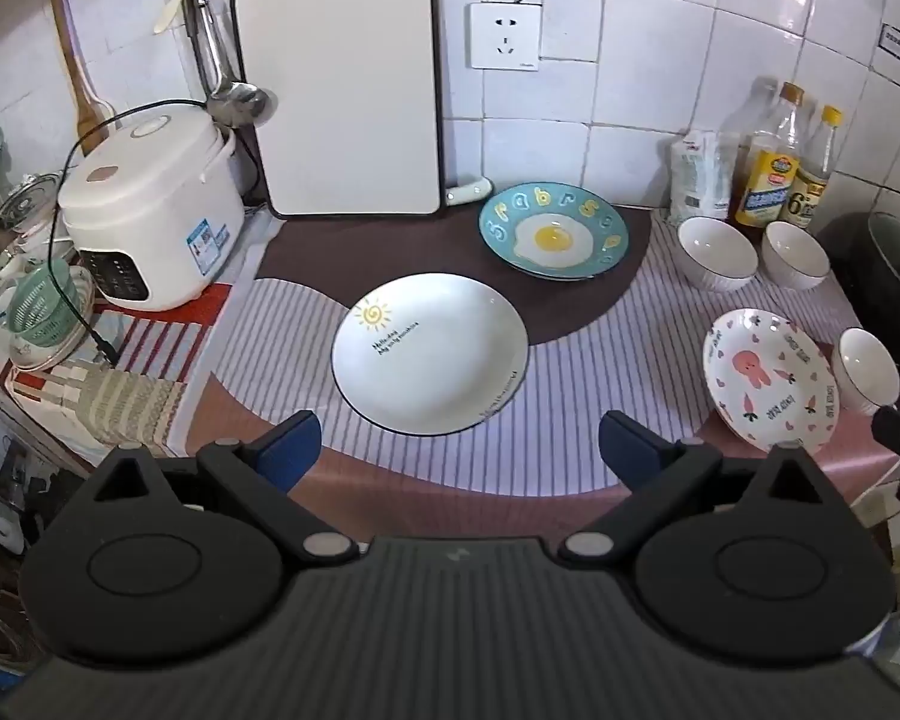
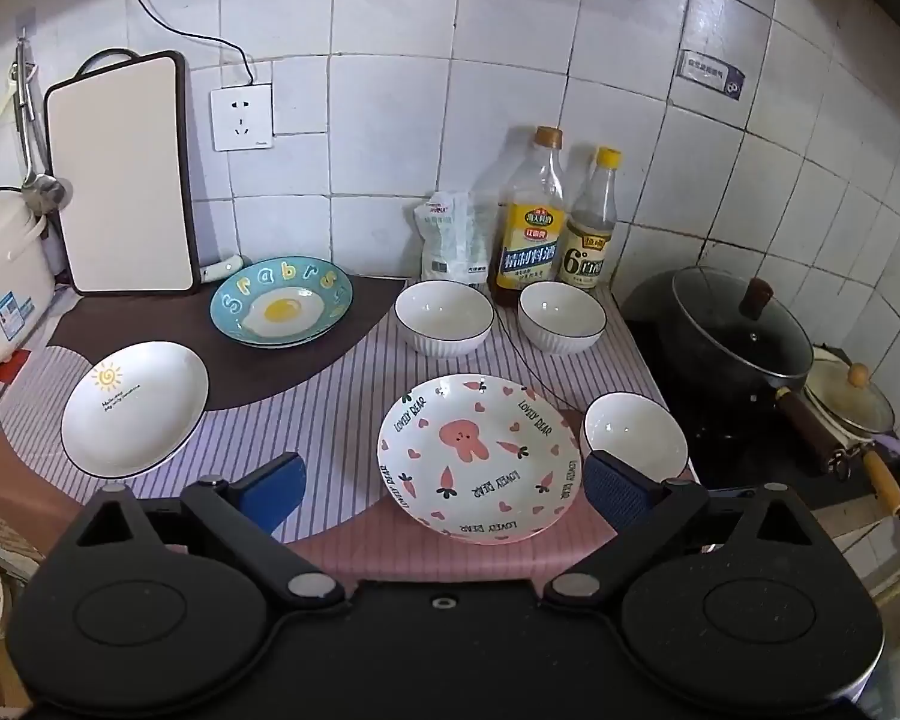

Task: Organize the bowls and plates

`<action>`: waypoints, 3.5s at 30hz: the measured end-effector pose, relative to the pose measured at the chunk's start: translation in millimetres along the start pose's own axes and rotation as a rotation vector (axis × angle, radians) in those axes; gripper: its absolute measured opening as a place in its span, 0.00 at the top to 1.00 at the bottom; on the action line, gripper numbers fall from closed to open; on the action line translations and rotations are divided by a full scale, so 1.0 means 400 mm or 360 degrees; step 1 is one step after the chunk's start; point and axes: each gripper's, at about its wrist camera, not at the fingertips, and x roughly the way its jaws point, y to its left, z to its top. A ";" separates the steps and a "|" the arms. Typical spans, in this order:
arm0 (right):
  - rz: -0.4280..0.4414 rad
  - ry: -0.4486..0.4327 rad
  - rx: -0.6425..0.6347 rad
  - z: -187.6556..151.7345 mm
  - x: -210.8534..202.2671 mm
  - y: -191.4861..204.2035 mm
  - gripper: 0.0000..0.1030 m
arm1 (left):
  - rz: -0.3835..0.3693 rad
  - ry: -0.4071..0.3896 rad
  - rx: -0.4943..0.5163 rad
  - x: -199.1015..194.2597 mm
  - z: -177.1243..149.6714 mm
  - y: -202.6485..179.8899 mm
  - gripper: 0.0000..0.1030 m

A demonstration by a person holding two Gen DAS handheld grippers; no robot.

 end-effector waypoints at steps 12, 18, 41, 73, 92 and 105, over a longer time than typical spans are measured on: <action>0.0013 0.0020 -0.0034 0.000 0.008 -0.008 0.02 | -0.0021 0.0090 0.0027 0.018 -0.020 -0.021 0.02; 0.0007 0.0042 0.0004 -0.014 0.012 -0.013 0.02 | -0.0026 0.0105 0.0042 0.022 -0.017 -0.030 0.02; -0.0001 0.0084 0.0064 -0.010 0.057 -0.030 0.02 | -0.0049 0.0150 -0.0032 0.071 0.020 -0.014 0.02; 0.0693 -0.0244 -0.0142 0.021 0.221 0.088 0.03 | -0.0092 0.0016 -0.0185 0.234 0.104 0.233 0.02; 0.0850 0.0158 -0.0022 0.003 0.610 0.342 0.16 | -0.0232 0.0308 0.0053 0.677 0.118 0.401 0.13; 0.0916 0.0410 0.0310 -0.040 0.733 0.378 0.57 | -0.0333 0.0533 0.0167 0.814 0.110 0.406 0.51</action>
